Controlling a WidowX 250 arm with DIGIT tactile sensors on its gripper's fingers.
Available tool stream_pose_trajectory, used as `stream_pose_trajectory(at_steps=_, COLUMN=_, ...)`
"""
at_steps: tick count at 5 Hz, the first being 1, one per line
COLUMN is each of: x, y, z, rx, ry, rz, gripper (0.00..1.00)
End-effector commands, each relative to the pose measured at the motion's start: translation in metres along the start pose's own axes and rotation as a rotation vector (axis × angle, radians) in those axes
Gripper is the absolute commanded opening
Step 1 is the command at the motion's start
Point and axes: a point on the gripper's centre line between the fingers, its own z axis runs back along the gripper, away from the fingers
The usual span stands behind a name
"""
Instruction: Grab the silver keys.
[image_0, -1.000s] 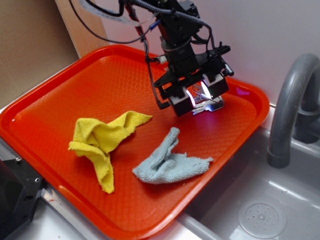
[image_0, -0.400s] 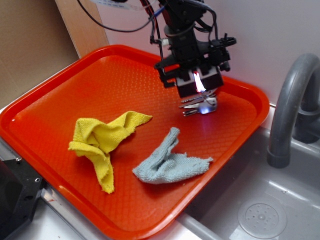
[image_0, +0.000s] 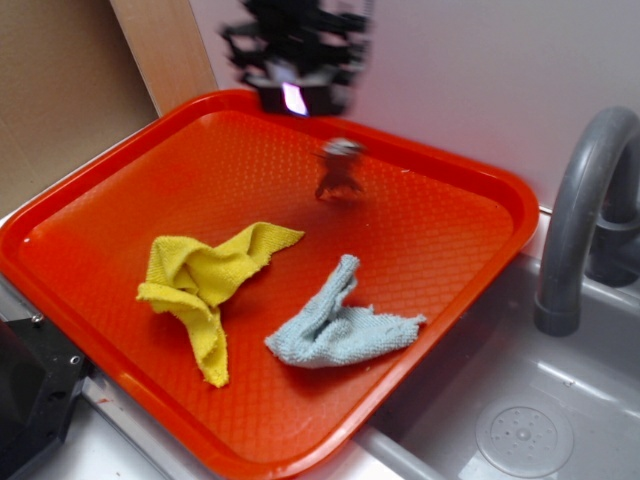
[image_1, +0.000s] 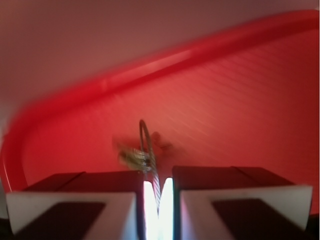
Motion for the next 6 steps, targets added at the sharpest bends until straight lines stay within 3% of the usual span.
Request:
stream_pose_trajectory(at_steps=1, x=0.015, y=0.069, z=0.085, rx=-0.017, ry=-0.045, rz=-0.286, gripper=0.0)
stream_pose_trajectory(at_steps=3, x=-0.005, y=0.079, z=0.104, rx=0.013, ry=-0.17, rz=-0.297, gripper=0.0)
stream_pose_trajectory(at_steps=6, x=-0.001, y=0.081, z=0.091, rx=0.028, ry=-0.143, rz=-0.254, gripper=0.0)
